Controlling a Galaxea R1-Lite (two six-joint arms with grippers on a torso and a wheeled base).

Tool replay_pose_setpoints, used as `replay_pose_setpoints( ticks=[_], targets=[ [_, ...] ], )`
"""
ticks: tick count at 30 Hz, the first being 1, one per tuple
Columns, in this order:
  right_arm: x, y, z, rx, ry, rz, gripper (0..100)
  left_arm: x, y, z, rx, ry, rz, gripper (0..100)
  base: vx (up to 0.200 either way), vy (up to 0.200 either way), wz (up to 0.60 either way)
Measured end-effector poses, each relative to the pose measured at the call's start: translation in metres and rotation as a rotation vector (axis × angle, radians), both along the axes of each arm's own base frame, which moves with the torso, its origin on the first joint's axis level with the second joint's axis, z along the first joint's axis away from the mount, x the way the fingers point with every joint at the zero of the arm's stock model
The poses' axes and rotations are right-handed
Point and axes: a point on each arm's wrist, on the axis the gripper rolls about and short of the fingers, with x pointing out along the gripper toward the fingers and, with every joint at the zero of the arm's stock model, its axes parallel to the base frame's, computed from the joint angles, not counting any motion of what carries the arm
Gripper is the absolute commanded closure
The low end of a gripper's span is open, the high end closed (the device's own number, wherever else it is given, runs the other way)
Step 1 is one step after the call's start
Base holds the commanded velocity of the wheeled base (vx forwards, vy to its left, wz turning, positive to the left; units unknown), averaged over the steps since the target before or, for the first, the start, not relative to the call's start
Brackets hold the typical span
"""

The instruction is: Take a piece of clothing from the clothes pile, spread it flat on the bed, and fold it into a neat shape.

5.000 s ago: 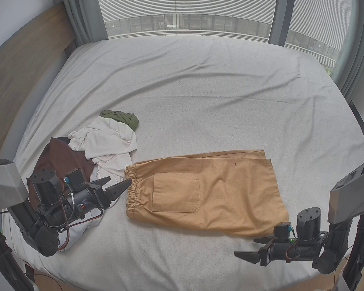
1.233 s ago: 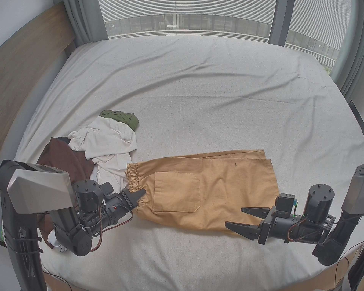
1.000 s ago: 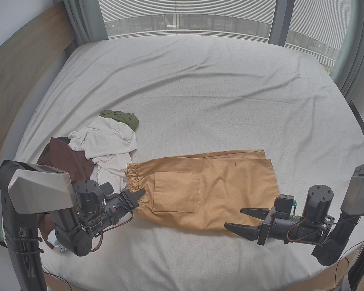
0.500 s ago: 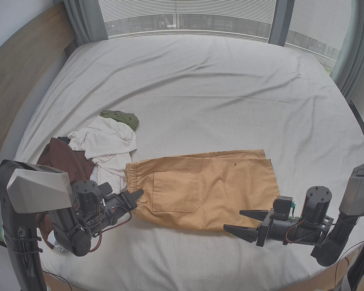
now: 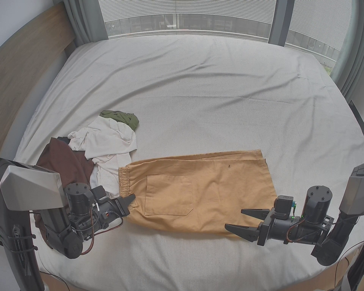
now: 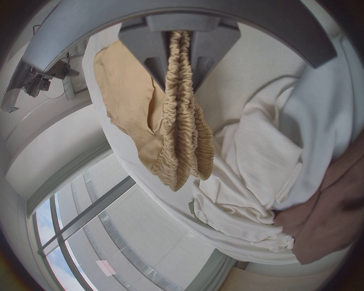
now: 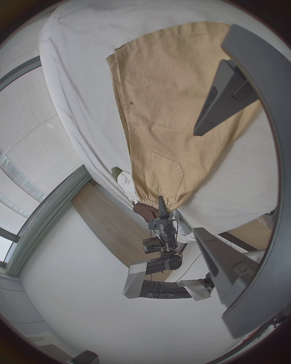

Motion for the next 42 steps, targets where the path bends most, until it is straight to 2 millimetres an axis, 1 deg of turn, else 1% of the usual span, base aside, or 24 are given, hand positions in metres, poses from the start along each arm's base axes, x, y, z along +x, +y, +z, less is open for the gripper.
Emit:
replay_pose_setpoints(
  ticks=[5, 9, 22, 30, 35, 42],
  targets=[
    [0.0, 0.0, 0.0, 0.0, 0.0, 0.0, 0, -0.001, 0.006, 0.012, -0.002, -0.029, 0.017, 100, 0.0, 0.0, 0.0],
    [0.0, 0.0, 0.0, 0.0, 0.0, -0.002, 0, -0.004, 0.015, 0.018, -0.002, -0.036, 0.044, 100, 0.0, 0.0, 0.0],
    [0.001, -0.001, 0.001, 0.001, -0.005, -0.004, 0, -0.015, 0.043, 0.032, -0.002, -0.05, 0.102, 100, 0.0, 0.0, 0.0],
    [0.001, -0.001, 0.001, 0.003, -0.007, -0.004, 0, -0.02, 0.055, 0.033, 0.049, -0.07, 0.113, 100, 0.0, 0.0, 0.0],
    [0.001, 0.0, 0.002, 0.004, -0.009, -0.004, 0, -0.022, 0.056, 0.035, 0.043, -0.074, 0.098, 100, 0.0, 0.0, 0.0],
    [0.002, 0.0, 0.002, 0.005, -0.009, -0.004, 0, -0.024, 0.04, 0.044, 0.028, -0.106, 0.028, 100, 0.0, 0.0, 0.0]
  ],
)
